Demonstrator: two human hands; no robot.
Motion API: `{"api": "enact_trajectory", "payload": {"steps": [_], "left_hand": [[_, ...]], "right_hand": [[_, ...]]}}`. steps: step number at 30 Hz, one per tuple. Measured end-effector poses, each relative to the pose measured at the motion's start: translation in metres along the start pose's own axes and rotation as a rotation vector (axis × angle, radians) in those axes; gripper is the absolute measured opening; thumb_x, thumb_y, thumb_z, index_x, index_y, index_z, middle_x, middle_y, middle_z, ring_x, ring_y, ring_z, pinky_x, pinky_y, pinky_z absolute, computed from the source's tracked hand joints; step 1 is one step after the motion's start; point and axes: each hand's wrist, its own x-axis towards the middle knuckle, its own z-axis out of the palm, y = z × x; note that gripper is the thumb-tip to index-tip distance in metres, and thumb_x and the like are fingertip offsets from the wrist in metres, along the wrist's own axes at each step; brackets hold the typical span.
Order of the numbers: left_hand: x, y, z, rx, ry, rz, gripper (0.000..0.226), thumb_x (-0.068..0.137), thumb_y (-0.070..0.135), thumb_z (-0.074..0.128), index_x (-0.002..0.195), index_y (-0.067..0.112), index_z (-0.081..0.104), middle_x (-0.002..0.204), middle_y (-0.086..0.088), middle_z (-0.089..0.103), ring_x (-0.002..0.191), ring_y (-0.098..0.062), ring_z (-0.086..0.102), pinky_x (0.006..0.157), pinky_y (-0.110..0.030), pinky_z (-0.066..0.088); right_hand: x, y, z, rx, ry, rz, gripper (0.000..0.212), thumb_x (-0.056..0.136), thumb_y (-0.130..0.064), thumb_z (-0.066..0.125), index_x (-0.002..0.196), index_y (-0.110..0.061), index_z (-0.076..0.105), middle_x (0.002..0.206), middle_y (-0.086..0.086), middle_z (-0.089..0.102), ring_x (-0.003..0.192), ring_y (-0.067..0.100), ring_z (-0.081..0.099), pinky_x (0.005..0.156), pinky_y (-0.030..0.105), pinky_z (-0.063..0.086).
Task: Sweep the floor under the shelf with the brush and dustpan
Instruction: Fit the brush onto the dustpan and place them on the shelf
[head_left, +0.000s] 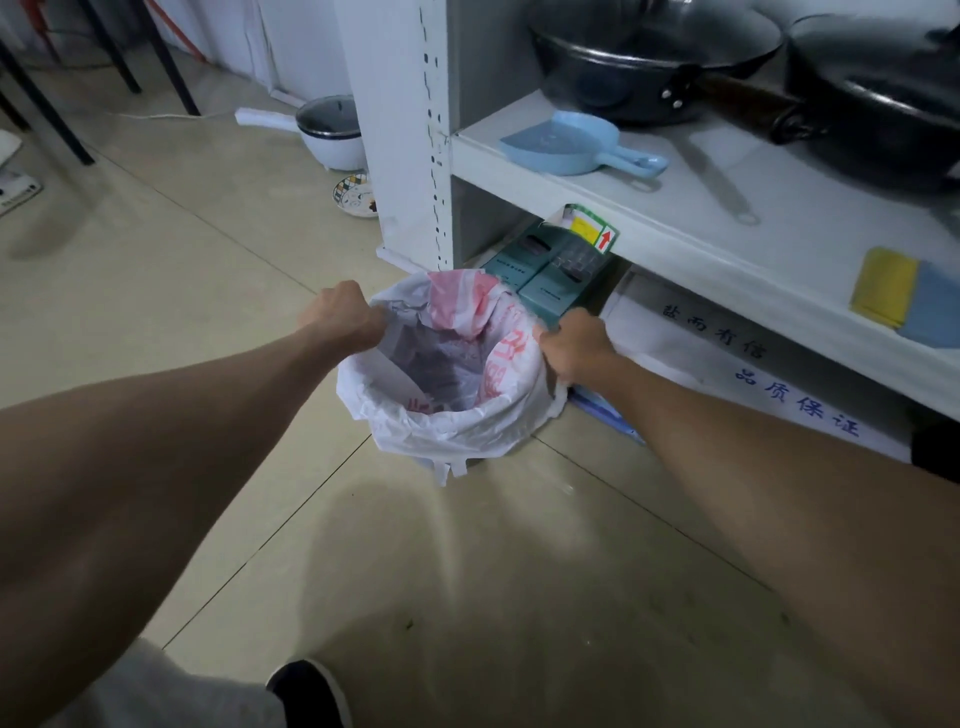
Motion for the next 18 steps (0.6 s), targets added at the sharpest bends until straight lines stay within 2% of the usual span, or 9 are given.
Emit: {"api": "enact_trajectory", "payload": {"steps": [2, 4, 6, 9, 10, 12, 15, 16, 18], "left_hand": [[-0.009, 0.013, -0.010, -0.022, -0.002, 0.062, 0.049, 0.096, 0.040, 0.051, 0.133, 0.007, 0.051, 0.131, -0.019, 0.056, 0.113, -0.038, 0.056, 0.088, -0.040, 0.047], [-0.021, 0.030, -0.019, -0.028, -0.008, 0.129, 0.049, 0.096, 0.037, 0.053, 0.136, 0.009, 0.050, 0.133, -0.018, 0.055, 0.116, -0.036, 0.055, 0.086, -0.038, 0.045], [-0.033, 0.050, -0.025, -0.030, 0.000, 0.209, 0.049, 0.095, 0.035, 0.055, 0.138, 0.011, 0.050, 0.134, -0.017, 0.056, 0.115, -0.034, 0.056, 0.085, -0.037, 0.044], [-0.056, 0.084, -0.031, -0.022, -0.010, 0.328, 0.049, 0.094, 0.037, 0.057, 0.136, 0.014, 0.052, 0.129, -0.014, 0.060, 0.106, -0.031, 0.059, 0.082, -0.037, 0.046], [-0.065, 0.095, -0.035, -0.024, -0.026, 0.364, 0.049, 0.093, 0.037, 0.058, 0.135, 0.014, 0.052, 0.128, -0.013, 0.060, 0.105, -0.030, 0.059, 0.083, -0.037, 0.047], [-0.079, 0.118, -0.041, -0.036, -0.054, 0.439, 0.044, 0.091, 0.036, 0.059, 0.129, 0.015, 0.055, 0.118, -0.008, 0.063, 0.099, -0.028, 0.060, 0.084, -0.037, 0.050], [-0.095, 0.150, -0.053, -0.028, -0.073, 0.521, 0.035, 0.085, 0.038, 0.057, 0.113, 0.017, 0.062, 0.093, -0.003, 0.066, 0.077, -0.021, 0.061, 0.072, -0.035, 0.055], [-0.100, 0.160, -0.057, -0.020, -0.078, 0.536, 0.033, 0.084, 0.039, 0.056, 0.108, 0.017, 0.063, 0.091, -0.005, 0.065, 0.075, -0.020, 0.061, 0.069, -0.034, 0.054], [-0.108, 0.175, -0.062, -0.031, -0.075, 0.551, 0.035, 0.084, 0.040, 0.057, 0.111, 0.018, 0.064, 0.103, -0.008, 0.067, 0.087, -0.024, 0.062, 0.077, -0.035, 0.053]], "right_hand": [[-0.009, 0.007, -0.017, 0.007, -0.027, -0.023, 0.016, 0.091, -0.024, 0.054, 0.087, -0.010, 0.047, 0.096, 0.013, 0.052, 0.087, 0.025, 0.057, 0.066, 0.026, 0.038], [-0.016, 0.011, -0.036, -0.013, -0.034, -0.047, 0.027, 0.086, -0.022, 0.052, 0.066, -0.014, 0.036, 0.085, 0.012, 0.048, 0.077, 0.024, 0.050, 0.053, 0.022, 0.032], [-0.026, 0.012, -0.057, -0.057, -0.012, -0.058, 0.033, 0.087, -0.020, 0.051, 0.060, -0.016, 0.032, 0.073, 0.010, 0.047, 0.073, 0.025, 0.050, 0.047, 0.021, 0.026], [-0.047, 0.008, -0.093, -0.055, 0.034, -0.039, 0.020, 0.087, -0.015, 0.052, 0.069, -0.010, 0.045, 0.079, 0.010, 0.051, 0.071, 0.026, 0.053, 0.050, 0.023, 0.039], [-0.054, 0.009, -0.104, -0.045, 0.044, -0.032, 0.008, 0.087, -0.012, 0.050, 0.081, -0.008, 0.051, 0.084, 0.009, 0.051, 0.074, 0.027, 0.054, 0.059, 0.026, 0.047], [-0.063, 0.014, -0.127, -0.051, 0.082, -0.029, 0.017, 0.089, -0.014, 0.047, 0.103, -0.008, 0.054, 0.097, 0.011, 0.051, 0.085, 0.028, 0.055, 0.076, 0.034, 0.051], [-0.073, 0.025, -0.164, -0.100, 0.136, -0.040, 0.013, 0.086, -0.013, 0.050, 0.094, -0.006, 0.057, 0.104, 0.018, 0.060, 0.091, 0.034, 0.061, 0.081, 0.038, 0.054], [-0.076, 0.030, -0.176, -0.121, 0.145, -0.043, 0.010, 0.084, -0.011, 0.050, 0.088, -0.005, 0.057, 0.103, 0.020, 0.062, 0.089, 0.034, 0.062, 0.078, 0.038, 0.055], [-0.080, 0.043, -0.199, -0.183, 0.173, -0.036, 0.010, 0.083, -0.007, 0.047, 0.086, -0.004, 0.057, 0.101, 0.020, 0.062, 0.080, 0.031, 0.059, 0.072, 0.035, 0.053]]}}
